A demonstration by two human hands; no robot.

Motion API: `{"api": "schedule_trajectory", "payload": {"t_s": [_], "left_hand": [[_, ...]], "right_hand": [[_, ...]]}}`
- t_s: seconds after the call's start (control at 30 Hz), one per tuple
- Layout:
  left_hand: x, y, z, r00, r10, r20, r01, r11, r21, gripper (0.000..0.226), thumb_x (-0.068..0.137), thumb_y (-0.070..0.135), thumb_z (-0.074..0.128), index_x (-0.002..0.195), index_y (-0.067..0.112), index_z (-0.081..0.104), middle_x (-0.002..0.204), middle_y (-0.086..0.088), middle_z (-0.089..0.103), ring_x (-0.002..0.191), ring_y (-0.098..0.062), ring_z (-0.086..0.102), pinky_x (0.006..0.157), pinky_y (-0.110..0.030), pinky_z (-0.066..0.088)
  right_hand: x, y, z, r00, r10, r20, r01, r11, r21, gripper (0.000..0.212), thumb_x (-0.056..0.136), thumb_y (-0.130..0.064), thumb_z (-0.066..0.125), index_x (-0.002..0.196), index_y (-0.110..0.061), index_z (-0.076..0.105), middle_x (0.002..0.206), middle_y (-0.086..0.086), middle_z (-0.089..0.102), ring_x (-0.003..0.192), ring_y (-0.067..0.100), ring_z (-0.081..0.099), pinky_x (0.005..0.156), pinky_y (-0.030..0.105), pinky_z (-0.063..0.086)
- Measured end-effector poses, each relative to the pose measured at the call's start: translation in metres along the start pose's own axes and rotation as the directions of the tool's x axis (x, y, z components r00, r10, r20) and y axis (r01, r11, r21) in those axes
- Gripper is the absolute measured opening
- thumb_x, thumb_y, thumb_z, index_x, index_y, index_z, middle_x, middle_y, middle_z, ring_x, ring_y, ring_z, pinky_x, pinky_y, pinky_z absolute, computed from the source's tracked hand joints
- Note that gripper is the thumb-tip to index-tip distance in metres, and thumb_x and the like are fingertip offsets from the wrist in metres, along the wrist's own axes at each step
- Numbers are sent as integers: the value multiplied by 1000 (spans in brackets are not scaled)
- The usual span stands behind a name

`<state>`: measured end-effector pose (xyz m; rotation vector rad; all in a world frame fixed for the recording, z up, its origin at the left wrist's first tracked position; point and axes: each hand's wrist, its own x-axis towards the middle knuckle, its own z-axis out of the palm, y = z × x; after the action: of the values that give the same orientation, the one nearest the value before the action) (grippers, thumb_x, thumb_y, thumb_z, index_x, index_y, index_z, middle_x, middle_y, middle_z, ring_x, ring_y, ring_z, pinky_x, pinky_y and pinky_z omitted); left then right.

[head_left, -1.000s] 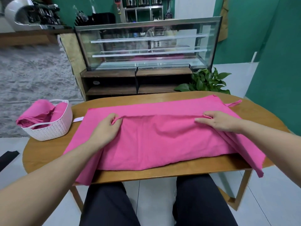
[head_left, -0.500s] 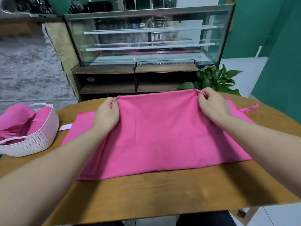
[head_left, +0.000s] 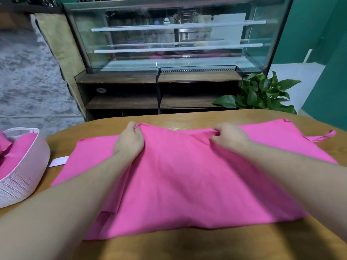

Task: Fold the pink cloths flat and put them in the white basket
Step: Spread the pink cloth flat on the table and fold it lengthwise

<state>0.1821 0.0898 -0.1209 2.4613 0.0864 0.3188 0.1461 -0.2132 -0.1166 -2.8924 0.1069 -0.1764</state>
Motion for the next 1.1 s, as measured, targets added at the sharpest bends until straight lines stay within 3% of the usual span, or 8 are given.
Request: {"api": "schedule_trajectory", "payload": {"t_s": [0.17, 0.5, 0.67, 0.73, 0.8, 0.87, 0.97, 1.1], "left_hand": [[32, -12, 3, 994, -47, 97, 33, 990, 139, 28, 100, 38, 31, 92, 21, 52, 94, -2, 64, 88, -29, 61, 81, -39, 50], [58, -24, 13, 974, -135, 182, 92, 970, 227, 31, 98, 41, 48, 75, 24, 58, 83, 2, 66, 82, -25, 63, 73, -32, 52], [52, -24, 22, 982, -135, 132, 89, 946, 310, 22, 97, 42, 47, 92, 25, 60, 95, 2, 66, 86, -25, 59, 74, -31, 46], [48, -24, 24, 980, -63, 187, 5, 955, 295, 17, 96, 37, 49, 105, 25, 56, 108, -2, 65, 93, -27, 61, 77, -34, 49], [41, -22, 20, 973, 24, 231, -84, 964, 254, 29, 92, 32, 53, 118, 20, 52, 120, -4, 60, 103, -26, 59, 86, -39, 51], [33, -28, 11, 970, 69, 233, -114, 976, 187, 38, 88, 31, 56, 125, 24, 49, 121, -1, 58, 104, -24, 59, 91, -42, 50], [17, -48, -5, 977, 66, 204, -96, 985, 140, 43, 92, 42, 55, 131, 26, 48, 122, 0, 61, 107, -23, 61, 95, -42, 50], [-4, -76, -32, 989, 98, 110, -117, 977, 176, 32, 101, 42, 41, 112, 18, 60, 109, -3, 62, 100, -24, 59, 85, -37, 46]], "right_hand": [[26, 11, 8, 991, 54, -119, -51, 998, 34, 15, 99, -28, 45, 109, -18, 52, 95, 13, 67, 81, 33, 59, 63, 34, 40], [58, 14, 24, 994, 99, -38, -104, 986, -130, 20, 103, -38, 40, 103, -23, 53, 78, 2, 57, 70, 28, 52, 53, 30, 36], [58, 9, 37, 992, 109, -62, -121, 963, -242, 20, 102, -38, 36, 106, -20, 45, 82, 4, 63, 70, 28, 55, 54, 30, 34], [55, 7, 41, 988, 108, -111, -132, 961, -244, 27, 98, -37, 40, 118, -19, 43, 101, 6, 64, 89, 30, 58, 66, 34, 39], [48, 0, 41, 976, 1, -218, -57, 966, -254, 42, 91, -36, 46, 130, -19, 45, 123, 7, 58, 111, 30, 51, 84, 42, 38], [36, -21, 42, 945, -178, -276, 122, 970, -209, 45, 86, -35, 46, 129, -21, 52, 127, 5, 57, 115, 29, 49, 89, 44, 36], [9, -69, 47, 938, -334, -95, 328, 941, -80, 42, 91, -36, 50, 131, -28, 53, 136, 0, 53, 125, 25, 44, 99, 43, 35], [-19, -121, 70, 913, -357, 197, 364, 932, 5, 49, 101, -50, 33, 149, -43, 31, 162, -7, 22, 148, 23, 17, 120, 50, 14]]}}
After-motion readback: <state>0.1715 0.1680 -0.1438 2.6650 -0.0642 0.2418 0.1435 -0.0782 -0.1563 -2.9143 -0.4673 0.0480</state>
